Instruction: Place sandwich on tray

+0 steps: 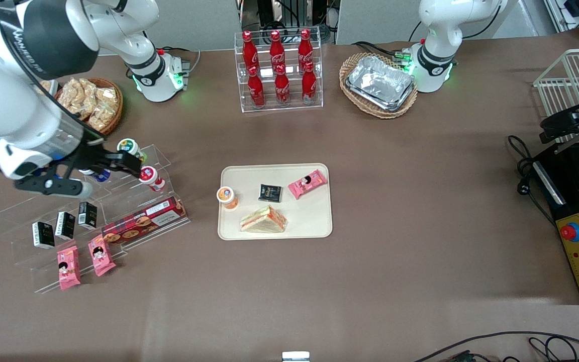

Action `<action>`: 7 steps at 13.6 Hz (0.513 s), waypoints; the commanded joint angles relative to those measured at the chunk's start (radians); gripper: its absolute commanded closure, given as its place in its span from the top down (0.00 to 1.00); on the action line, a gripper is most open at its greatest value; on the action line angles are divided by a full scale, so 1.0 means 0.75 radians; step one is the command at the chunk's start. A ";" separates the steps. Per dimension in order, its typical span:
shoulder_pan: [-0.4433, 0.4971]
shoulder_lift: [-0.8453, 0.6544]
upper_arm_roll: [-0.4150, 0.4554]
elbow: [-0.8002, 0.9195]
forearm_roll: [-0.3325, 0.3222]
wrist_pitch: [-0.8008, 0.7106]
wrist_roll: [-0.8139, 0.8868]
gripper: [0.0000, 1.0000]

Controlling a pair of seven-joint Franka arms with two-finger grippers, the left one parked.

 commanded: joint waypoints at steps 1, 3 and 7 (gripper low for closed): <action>-0.157 -0.027 0.065 -0.022 -0.069 -0.009 -0.316 0.99; -0.281 -0.025 0.116 -0.020 -0.073 0.009 -0.518 0.99; -0.513 -0.025 0.243 -0.018 -0.075 0.034 -0.693 1.00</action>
